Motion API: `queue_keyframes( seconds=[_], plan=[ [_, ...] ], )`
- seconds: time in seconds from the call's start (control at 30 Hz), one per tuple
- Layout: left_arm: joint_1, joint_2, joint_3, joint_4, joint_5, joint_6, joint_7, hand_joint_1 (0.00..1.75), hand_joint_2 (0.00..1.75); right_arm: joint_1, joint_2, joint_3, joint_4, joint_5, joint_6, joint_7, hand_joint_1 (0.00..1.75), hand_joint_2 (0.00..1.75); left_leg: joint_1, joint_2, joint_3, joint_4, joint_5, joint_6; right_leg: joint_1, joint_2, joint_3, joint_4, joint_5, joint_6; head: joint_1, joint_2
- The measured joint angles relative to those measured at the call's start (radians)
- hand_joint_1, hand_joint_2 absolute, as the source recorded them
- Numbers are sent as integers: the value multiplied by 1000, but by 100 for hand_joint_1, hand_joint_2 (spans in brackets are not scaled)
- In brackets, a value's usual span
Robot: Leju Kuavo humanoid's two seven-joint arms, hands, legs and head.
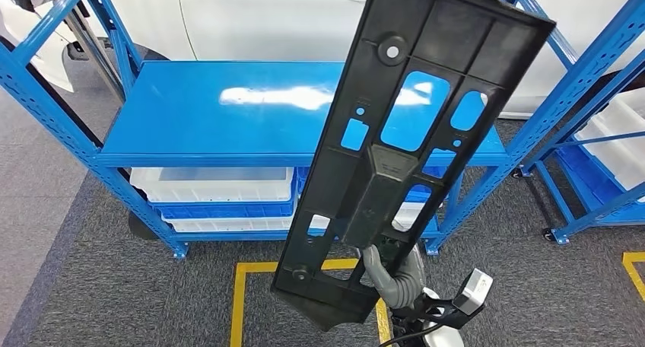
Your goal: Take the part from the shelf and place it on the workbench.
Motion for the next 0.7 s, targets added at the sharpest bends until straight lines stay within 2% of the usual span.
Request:
queue_keyframes(
  seconds=[0.03,0.07,0.1,0.17,0.2,0.23,0.3,0.33,0.37,0.4,0.43,0.47,0.5,0.53,0.57,0.6,0.67,0.7],
  plan=[
    [-2,0,0,0,0,0,0,0,175,4,5,-6,-6,-3,1,0,175,175,-1,0,-5,0,8,-4,3,-1,47,-68,-3,-6,0,0],
    [-3,0,0,0,1,0,0,0,175,7,10,-11,-12,-4,3,0,175,175,-1,0,-7,0,15,-10,7,-1,74,-112,-9,-13,0,0],
    [-3,0,1,0,2,1,0,0,175,10,14,-16,-17,-6,5,0,175,175,0,1,-9,-2,23,-16,10,-1,81,-131,-11,-17,0,0],
    [-4,1,4,0,6,2,0,0,175,16,23,-26,-22,-5,9,2,175,175,1,0,-15,-1,29,-29,10,-3,69,-139,8,-30,0,0],
    [-4,2,6,0,10,3,-2,0,175,17,29,-29,-22,-2,11,4,175,175,1,-1,-24,12,11,-34,7,-4,60,-144,20,-38,0,0],
    [-4,2,8,0,13,4,-4,0,175,18,34,-32,-22,1,13,6,175,175,2,-3,-36,43,-26,-39,4,-6,48,-148,34,-45,0,0],
    [-7,4,10,0,18,5,-9,0,175,20,45,-37,-22,6,16,9,175,175,6,-4,-66,158,-130,-47,4,-7,17,-148,59,-52,0,0],
    [-8,5,11,0,20,5,-11,0,175,22,49,-40,-21,8,17,11,175,175,8,-4,-75,222,-165,-51,5,-7,0,-147,71,-51,0,0],
    [-9,6,12,0,21,5,-12,0,175,23,53,-43,-20,11,17,12,175,175,9,-4,-75,269,-175,-54,6,-8,-18,-144,84,-50,0,0],
    [-9,6,13,0,21,5,-11,0,175,24,55,-46,-19,15,17,14,175,175,10,-4,-61,287,-160,-56,6,-8,-37,-140,95,-49,0,0],
    [-8,7,14,0,21,5,-9,0,175,25,58,-48,-19,19,18,15,175,175,11,-4,-32,270,-129,-57,6,-8,-56,-134,106,-47,0,0],
    [-6,8,14,0,19,5,-5,0,175,25,61,-50,-19,24,18,16,175,175,12,-5,13,220,-101,-57,5,-7,-74,-127,116,-44,0,0],
    [-4,9,14,0,16,5,1,0,175,25,65,-53,-19,28,18,17,175,175,12,-5,70,144,-96,-55,6,-5,-90,-119,125,-40,0,0],
    [-1,11,14,0,11,4,10,0,175,26,69,-56,-19,32,18,16,175,175,11,-7,119,71,-104,-51,7,-4,-102,-112,133,-35,0,0],
    [1,12,14,0,7,1,20,0,175,26,72,-59,-19,35,18,15,175,175,9,-9,152,14,-119,-45,8,-4,-108,-108,142,-29,0,0],
    [4,13,14,0,5,-2,30,0,175,27,76,-62,-19,38,18,12,175,175,7,-11,167,-17,-133,-39,8,-4,-111,-108,152,-23,0,0],
    [7,13,14,0,6,-10,46,0,175,31,81,-69,-19,41,18,3,175,175,6,-11,153,-23,-120,-24,6,-4,-113,-113,168,-11,0,0],
    [7,14,14,0,9,-13,51,0,175,34,82,-74,-19,42,17,-2,175,175,7,-9,142,-23,-108,-15,4,-3,-120,-105,153,-6,0,0]
  ],
)
